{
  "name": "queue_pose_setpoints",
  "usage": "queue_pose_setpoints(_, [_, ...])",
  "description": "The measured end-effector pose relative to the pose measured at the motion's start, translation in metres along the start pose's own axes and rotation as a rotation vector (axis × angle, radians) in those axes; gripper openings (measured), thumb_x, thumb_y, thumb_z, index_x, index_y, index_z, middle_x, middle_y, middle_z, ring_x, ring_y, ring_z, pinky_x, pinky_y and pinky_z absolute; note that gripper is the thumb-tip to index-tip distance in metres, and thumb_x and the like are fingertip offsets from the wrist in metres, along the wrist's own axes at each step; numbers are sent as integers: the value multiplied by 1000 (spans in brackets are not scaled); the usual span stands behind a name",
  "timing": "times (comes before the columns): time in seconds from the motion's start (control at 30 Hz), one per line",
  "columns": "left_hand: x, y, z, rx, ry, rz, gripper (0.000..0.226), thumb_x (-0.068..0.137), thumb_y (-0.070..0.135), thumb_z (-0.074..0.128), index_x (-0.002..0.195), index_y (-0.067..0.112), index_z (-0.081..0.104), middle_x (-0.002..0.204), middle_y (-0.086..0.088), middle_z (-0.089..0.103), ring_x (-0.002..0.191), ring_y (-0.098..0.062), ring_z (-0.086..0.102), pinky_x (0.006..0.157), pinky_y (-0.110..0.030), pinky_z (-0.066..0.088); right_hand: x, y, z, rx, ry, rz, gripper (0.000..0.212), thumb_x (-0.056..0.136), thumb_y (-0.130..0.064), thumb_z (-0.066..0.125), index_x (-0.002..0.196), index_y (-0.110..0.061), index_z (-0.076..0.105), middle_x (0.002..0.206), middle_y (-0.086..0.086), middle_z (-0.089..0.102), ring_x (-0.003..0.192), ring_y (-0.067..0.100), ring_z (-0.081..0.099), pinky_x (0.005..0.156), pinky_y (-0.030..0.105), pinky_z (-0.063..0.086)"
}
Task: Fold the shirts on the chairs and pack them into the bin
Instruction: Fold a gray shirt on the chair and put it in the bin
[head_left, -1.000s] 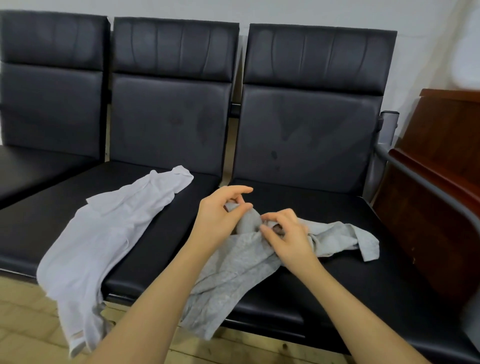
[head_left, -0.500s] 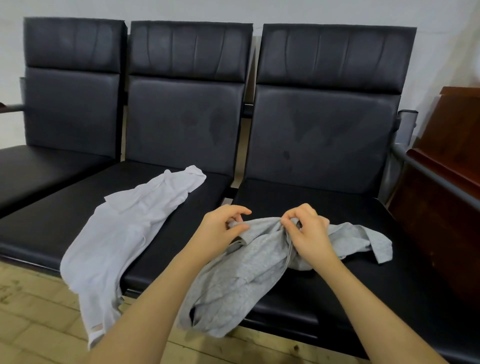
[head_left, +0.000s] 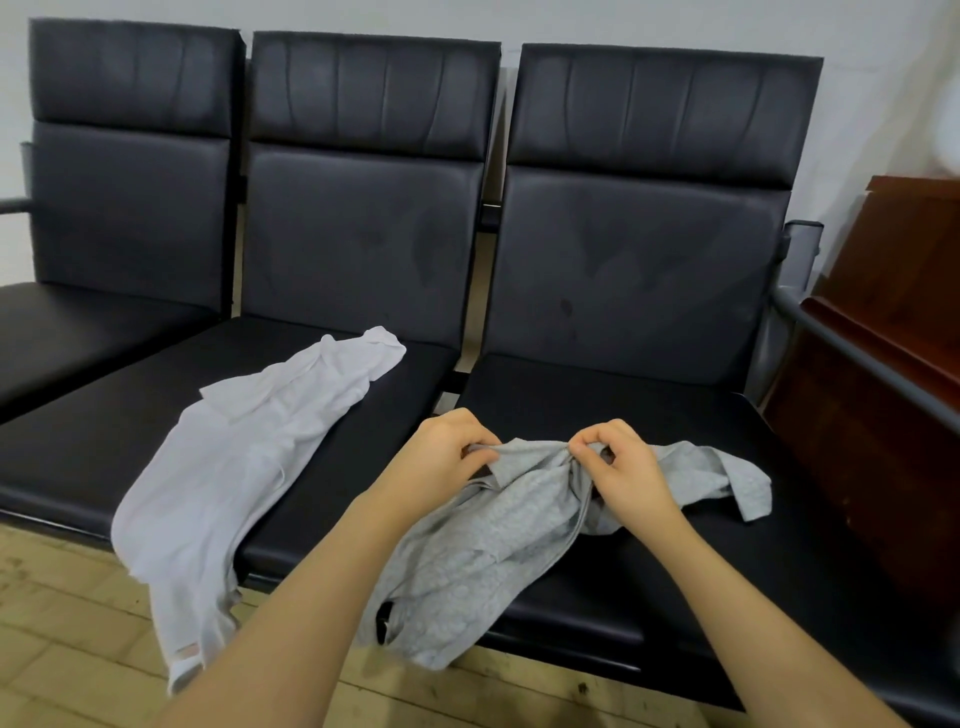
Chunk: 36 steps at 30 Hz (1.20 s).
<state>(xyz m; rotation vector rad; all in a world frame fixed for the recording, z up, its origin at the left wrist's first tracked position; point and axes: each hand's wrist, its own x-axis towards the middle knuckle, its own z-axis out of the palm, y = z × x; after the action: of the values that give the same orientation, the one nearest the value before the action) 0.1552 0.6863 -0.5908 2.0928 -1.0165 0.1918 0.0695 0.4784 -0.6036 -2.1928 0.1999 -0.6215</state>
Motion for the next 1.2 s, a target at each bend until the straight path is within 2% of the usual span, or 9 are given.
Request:
queue_pose_setpoints(0.1, [0, 9, -6, -129, 66, -48, 7, 87, 16, 67, 88, 16, 73, 84, 12, 61, 80, -2, 58, 73, -14, 46, -2, -3, -8, 14, -36, -3, 16, 91, -10, 60, 87, -25, 66, 98, -2, 60, 87, 1, 58, 74, 8, 43])
queue_pose_setpoints(0.23, [-2, 24, -14, -241, 168, -67, 10, 87, 14, 66, 90, 18, 75, 87, 8, 66, 83, -4, 61, 75, -15, 49, -8, -8, -28, -54, -164, -31, 15, 90, -13, 63, 100, -21, 70, 100, -5, 61, 91, -1, 58, 76, 9, 43])
queue_pose_setpoints(0.4, [-3, 41, -12, -237, 335, -25, 12, 86, 11, 67, 96, 14, 74, 88, 8, 65, 83, 0, 60, 72, -9, 44, -22, -16, -57, -106, -222, -17, 26, 87, -9, 66, 96, -33, 67, 96, -8, 61, 85, -4, 56, 74, 7, 42])
queue_pose_setpoints(0.53, [5, 50, -14, -154, 367, 21, 9, 87, 13, 65, 91, 16, 73, 85, 12, 60, 80, 0, 57, 72, -11, 43, -26, -23, -76, -139, -93, -42, 21, 85, -9, 68, 83, -30, 68, 90, -10, 65, 83, -5, 58, 73, 10, 44])
queue_pose_setpoints(0.6, [14, 57, -22, -75, 386, 67, 8, 88, 14, 64, 88, 17, 71, 84, 12, 57, 79, -3, 56, 73, -20, 47, -24, -34, -86, -146, -16, -82, 18, 83, -8, 69, 79, -25, 68, 87, -9, 66, 82, -4, 59, 72, 6, 42])
queue_pose_setpoints(0.67, [24, 67, -34, -7, 437, 143, 7, 89, 14, 63, 86, 15, 69, 83, 11, 55, 76, -4, 54, 71, -27, 49, -20, -48, -98, -165, 37, -129, 16, 84, -9, 69, 79, -25, 67, 86, -11, 65, 81, -6, 58, 71, 4, 41])
queue_pose_setpoints(0.83, [45, 96, -61, 124, 565, 297, 7, 90, 13, 61, 85, 11, 65, 90, 6, 53, 75, -9, 52, 64, -29, 47, -2, -88, -135, -139, 173, -205, 9, 88, -12, 65, 82, -19, 65, 87, -12, 64, 82, 0, 58, 67, 4, 40])
queue_pose_setpoints(1.03, [79, 133, -85, 10, 639, 262, 8, 94, 12, 55, 87, 12, 59, 96, 10, 50, 81, -11, 53, 73, -35, 48, 23, -131, -176, -131, 340, -236, 7, 90, -15, 60, 85, -18, 64, 89, -6, 63, 85, 5, 57, 69, 9, 38])
queue_pose_setpoints(1.2, [100, 171, -109, -78, 578, 190, 8, 98, 20, 48, 94, 18, 55, 88, 7, 61, 82, -12, 59, 73, -38, 51, 34, -166, -210, -120, 499, -264, 7, 93, -14, 56, 88, -15, 62, 94, 1, 60, 89, 12, 53, 67, 16, 34])
